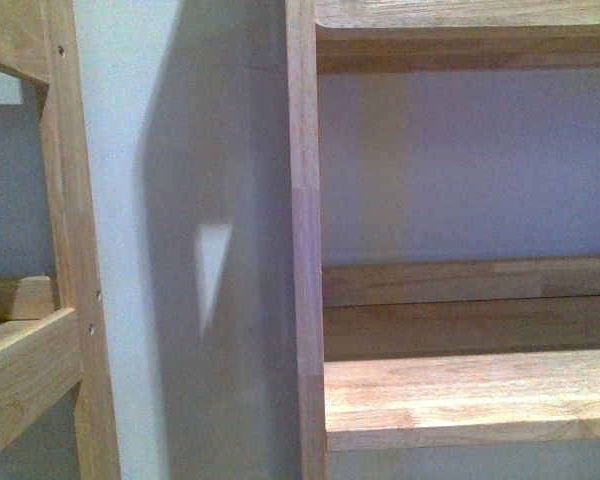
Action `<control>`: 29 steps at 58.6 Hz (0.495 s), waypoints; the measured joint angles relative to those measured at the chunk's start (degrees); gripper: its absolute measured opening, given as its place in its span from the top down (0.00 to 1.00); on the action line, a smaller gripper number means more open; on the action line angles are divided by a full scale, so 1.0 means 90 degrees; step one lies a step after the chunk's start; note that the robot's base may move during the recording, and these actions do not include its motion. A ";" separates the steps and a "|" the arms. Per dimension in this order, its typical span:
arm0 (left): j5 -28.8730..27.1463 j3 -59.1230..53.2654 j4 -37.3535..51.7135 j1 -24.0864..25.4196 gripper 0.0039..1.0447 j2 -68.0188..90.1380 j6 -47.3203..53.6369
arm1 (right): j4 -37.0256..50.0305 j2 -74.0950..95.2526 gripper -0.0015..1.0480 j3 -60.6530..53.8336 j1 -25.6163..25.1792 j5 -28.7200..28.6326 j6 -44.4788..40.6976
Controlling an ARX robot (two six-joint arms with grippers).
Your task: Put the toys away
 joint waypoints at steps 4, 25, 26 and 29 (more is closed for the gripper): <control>0.0002 0.0000 0.0000 0.0000 0.05 0.0000 0.0000 | 0.0015 -0.0034 0.85 -0.0036 0.0000 0.0000 0.0000; 0.0002 0.0000 0.0000 0.0000 0.05 0.0002 0.0000 | 0.0053 -0.0347 0.85 -0.0350 -0.0007 -0.0012 -0.0002; 0.0002 0.0000 0.0000 0.0000 0.05 0.0000 0.0000 | 0.0053 -0.0350 0.85 -0.0350 -0.0007 -0.0012 -0.0002; 0.0000 0.0000 0.0000 0.0000 0.05 0.0000 0.0000 | 0.0053 -0.0352 0.85 -0.0350 -0.0007 -0.0015 -0.0002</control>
